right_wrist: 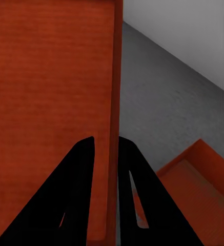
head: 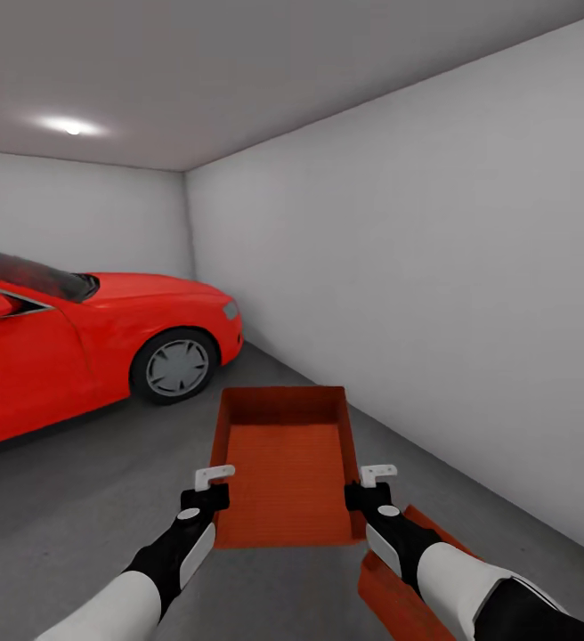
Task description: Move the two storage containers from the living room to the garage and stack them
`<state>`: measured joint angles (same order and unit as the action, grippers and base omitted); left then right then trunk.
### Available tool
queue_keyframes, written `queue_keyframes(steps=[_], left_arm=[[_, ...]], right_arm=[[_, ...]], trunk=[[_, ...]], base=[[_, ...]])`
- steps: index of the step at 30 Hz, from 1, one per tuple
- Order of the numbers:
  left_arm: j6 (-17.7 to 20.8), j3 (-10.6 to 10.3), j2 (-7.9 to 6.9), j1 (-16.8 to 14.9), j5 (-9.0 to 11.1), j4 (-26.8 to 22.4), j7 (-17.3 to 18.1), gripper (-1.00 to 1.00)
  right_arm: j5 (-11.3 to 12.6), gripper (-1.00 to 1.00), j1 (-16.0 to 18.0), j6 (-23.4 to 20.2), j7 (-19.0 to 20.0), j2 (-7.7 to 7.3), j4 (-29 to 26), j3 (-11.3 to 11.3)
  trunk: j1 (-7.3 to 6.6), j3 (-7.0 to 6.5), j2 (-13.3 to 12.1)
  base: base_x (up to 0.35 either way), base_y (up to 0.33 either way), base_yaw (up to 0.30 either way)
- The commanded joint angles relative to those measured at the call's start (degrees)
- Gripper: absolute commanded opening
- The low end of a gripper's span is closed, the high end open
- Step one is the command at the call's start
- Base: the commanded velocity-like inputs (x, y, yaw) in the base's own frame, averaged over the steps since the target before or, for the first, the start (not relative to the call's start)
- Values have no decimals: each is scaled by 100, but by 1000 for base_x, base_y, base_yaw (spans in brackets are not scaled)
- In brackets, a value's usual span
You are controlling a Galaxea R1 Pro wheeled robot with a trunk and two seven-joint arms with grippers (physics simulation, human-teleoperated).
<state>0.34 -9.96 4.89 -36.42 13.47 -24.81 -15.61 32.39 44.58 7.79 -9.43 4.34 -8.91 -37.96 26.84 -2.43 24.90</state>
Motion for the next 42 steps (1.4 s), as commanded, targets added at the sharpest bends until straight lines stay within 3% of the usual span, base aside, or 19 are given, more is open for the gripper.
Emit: queue_keyframes(steps=[1, 10, 18, 42], left_arm=[[2, 24, 3, 3, -56, -24, -75, -100], [2, 29, 3, 3, -55, -42, -81, -100], [1, 37, 3, 3, -55, -45, -82, -100], [1, 29, 3, 3, -55, -48, -80, -100]], right_arm=[[174, -100, 7, 39, -16, 14, 22, 333], [173, -100, 7, 39, -15, 14, 27, 333], [175, -100, 7, 39, -16, 14, 29, 333], [175, -100, 7, 39, -15, 23, 30, 333]], trunk=[[5, 1, 3], [5, 1, 3], [5, 1, 3], [5, 1, 3]], base=[[321, 0, -262], [299, 0, -281], [39, 5, -286], [238, 207, -286]])
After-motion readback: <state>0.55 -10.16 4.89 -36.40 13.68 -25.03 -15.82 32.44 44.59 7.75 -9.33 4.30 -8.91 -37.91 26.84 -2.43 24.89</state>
